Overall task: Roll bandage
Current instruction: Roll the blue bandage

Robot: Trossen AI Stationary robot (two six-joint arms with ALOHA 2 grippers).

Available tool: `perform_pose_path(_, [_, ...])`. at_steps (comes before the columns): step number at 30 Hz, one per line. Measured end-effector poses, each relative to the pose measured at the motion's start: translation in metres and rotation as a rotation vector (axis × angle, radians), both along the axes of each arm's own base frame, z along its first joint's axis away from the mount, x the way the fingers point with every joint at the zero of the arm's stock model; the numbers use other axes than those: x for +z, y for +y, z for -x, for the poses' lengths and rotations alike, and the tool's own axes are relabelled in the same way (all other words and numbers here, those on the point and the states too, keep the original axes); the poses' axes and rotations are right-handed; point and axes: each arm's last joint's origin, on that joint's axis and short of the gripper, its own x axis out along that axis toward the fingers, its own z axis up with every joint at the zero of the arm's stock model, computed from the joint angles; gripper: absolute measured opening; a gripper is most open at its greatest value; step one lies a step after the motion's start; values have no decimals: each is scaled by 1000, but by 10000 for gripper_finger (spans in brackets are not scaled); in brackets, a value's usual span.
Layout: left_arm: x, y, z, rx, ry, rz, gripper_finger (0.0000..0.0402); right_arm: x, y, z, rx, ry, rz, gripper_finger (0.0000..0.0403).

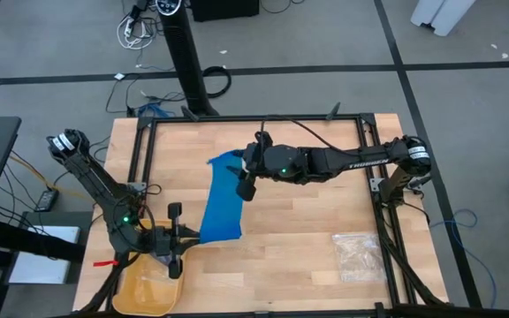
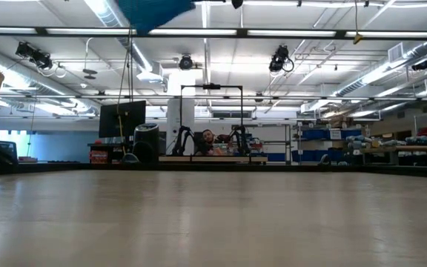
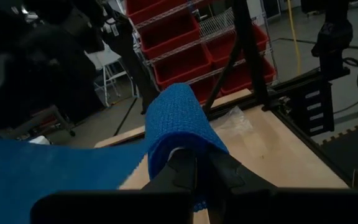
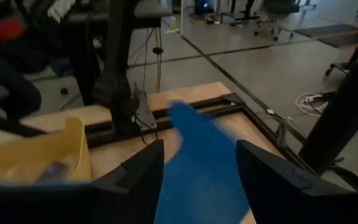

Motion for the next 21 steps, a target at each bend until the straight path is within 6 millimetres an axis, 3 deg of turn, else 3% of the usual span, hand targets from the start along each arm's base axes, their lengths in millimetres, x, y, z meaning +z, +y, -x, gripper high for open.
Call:
perform_pose_path(7, [0, 0, 0, 7, 3, 1, 17, -6, -5, 2, -37, 42, -59, 202])
perform_pose_path(13, [0, 0, 0, 7, 1, 3, 17, -17, 4, 4, 12, 175, 49, 200])
perform_pose_path(17, [0, -1, 2, 2, -4, 9, 17, -25, 16, 18, 16, 362, 183, 193])
perform_pose_path(21, [0, -2, 3, 14, -4, 8, 17, -43, 20, 33, -38, 528, 186, 189])
